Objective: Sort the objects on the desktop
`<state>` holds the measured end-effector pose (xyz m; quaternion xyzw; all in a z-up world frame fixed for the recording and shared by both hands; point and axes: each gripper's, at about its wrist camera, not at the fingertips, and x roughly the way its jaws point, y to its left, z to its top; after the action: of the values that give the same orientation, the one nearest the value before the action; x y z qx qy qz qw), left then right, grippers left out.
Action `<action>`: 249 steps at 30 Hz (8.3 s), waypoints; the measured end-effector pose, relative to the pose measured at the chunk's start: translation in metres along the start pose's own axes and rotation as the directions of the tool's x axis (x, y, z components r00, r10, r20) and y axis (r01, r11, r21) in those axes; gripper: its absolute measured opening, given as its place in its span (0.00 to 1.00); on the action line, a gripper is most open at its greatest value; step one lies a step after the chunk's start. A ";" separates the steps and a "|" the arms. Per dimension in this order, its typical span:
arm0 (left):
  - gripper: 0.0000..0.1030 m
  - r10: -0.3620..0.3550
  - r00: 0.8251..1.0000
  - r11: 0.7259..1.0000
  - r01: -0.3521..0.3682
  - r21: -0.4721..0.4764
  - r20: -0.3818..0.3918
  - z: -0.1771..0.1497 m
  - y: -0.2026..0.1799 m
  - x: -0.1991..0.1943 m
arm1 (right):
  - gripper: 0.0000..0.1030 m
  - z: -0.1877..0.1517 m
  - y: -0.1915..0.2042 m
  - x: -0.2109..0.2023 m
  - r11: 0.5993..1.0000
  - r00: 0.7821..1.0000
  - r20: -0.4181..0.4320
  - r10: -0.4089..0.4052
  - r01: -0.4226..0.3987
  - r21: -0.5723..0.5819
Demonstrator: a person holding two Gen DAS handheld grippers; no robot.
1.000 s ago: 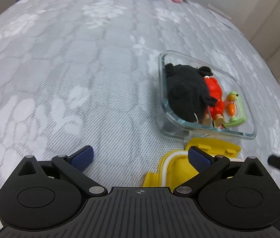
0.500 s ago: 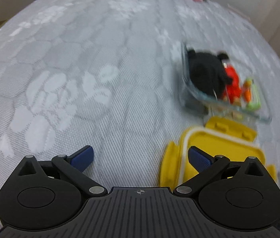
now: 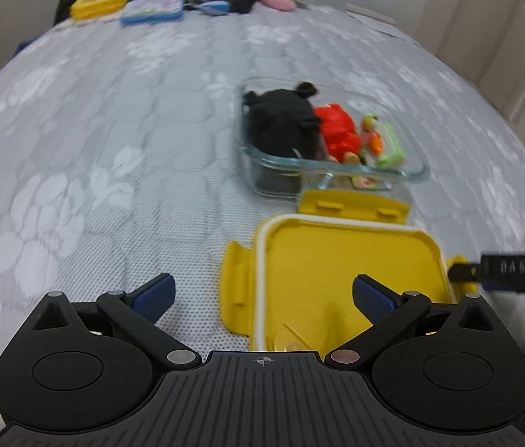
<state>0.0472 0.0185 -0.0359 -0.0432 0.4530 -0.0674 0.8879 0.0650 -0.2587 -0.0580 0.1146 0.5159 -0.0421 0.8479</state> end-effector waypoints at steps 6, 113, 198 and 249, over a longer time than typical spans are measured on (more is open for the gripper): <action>1.00 0.024 1.000 0.997 -0.023 0.075 -0.005 -0.004 -0.014 0.000 | 0.37 -0.003 0.005 -0.002 0.999 0.999 0.011 0.040 -0.040 -0.036; 1.00 0.130 0.990 0.943 -0.105 0.315 -0.060 0.002 -0.060 -0.065 | 0.05 -0.003 0.004 -0.029 0.969 0.968 -0.043 0.247 -0.246 0.014; 1.00 0.356 0.916 0.667 -0.387 0.636 0.185 -0.018 -0.106 -0.068 | 0.10 0.016 0.059 -0.080 0.857 0.855 -0.092 0.510 -0.514 -0.039; 0.92 -0.090 0.928 0.926 -0.056 0.373 0.363 0.024 -0.113 -0.078 | 0.07 0.045 0.061 -0.179 0.801 0.770 0.245 0.590 -0.597 -0.050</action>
<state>0.0122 -0.0801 0.0563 0.1122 0.2539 -0.1515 0.9487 0.0327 -0.2188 0.1297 0.2781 0.3422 0.2057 0.8736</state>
